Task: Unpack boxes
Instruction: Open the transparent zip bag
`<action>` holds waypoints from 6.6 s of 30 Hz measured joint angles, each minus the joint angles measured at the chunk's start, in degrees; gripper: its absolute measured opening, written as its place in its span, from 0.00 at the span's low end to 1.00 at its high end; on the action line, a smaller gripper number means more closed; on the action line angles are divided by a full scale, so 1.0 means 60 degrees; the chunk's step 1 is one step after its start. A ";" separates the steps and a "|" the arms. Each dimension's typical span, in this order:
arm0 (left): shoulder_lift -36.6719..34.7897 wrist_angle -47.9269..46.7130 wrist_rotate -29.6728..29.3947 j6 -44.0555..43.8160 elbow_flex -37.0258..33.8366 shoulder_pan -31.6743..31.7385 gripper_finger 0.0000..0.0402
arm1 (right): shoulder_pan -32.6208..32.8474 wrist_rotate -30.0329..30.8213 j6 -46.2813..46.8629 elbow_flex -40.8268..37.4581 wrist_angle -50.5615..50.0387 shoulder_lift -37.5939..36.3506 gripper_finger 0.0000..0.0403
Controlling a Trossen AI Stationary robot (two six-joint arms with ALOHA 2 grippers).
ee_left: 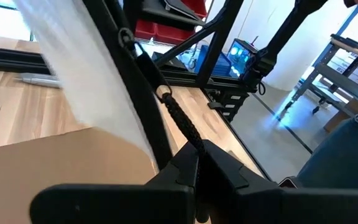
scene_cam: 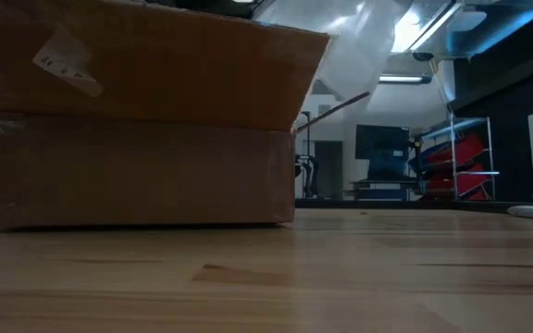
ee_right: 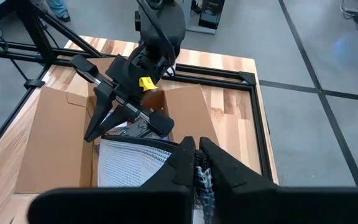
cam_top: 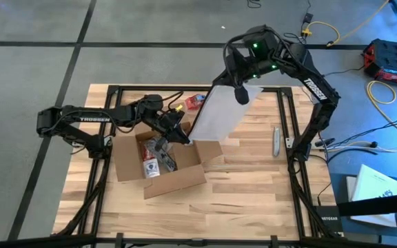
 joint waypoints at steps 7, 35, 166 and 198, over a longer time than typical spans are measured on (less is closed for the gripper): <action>0.0000 0.0007 -0.0005 0.0150 0.0000 0.0009 0.00 | -0.0069 0.0068 0.0004 0.0000 0.0046 -0.0197 0.00; 0.0000 0.0080 0.0001 0.0501 0.0000 -0.0009 0.00 | -0.0071 0.0364 0.0109 0.0000 0.0048 -0.0396 0.00; -0.1395 -0.2223 -0.5626 0.2264 0.1470 0.0308 0.98 | 0.0075 -0.2688 0.3451 -0.0288 -0.2051 -0.0382 0.00; -0.0426 0.0399 -0.5786 0.0580 0.1468 0.0460 0.98 | -0.0049 -0.3034 0.1501 -0.0284 0.0304 0.0431 0.00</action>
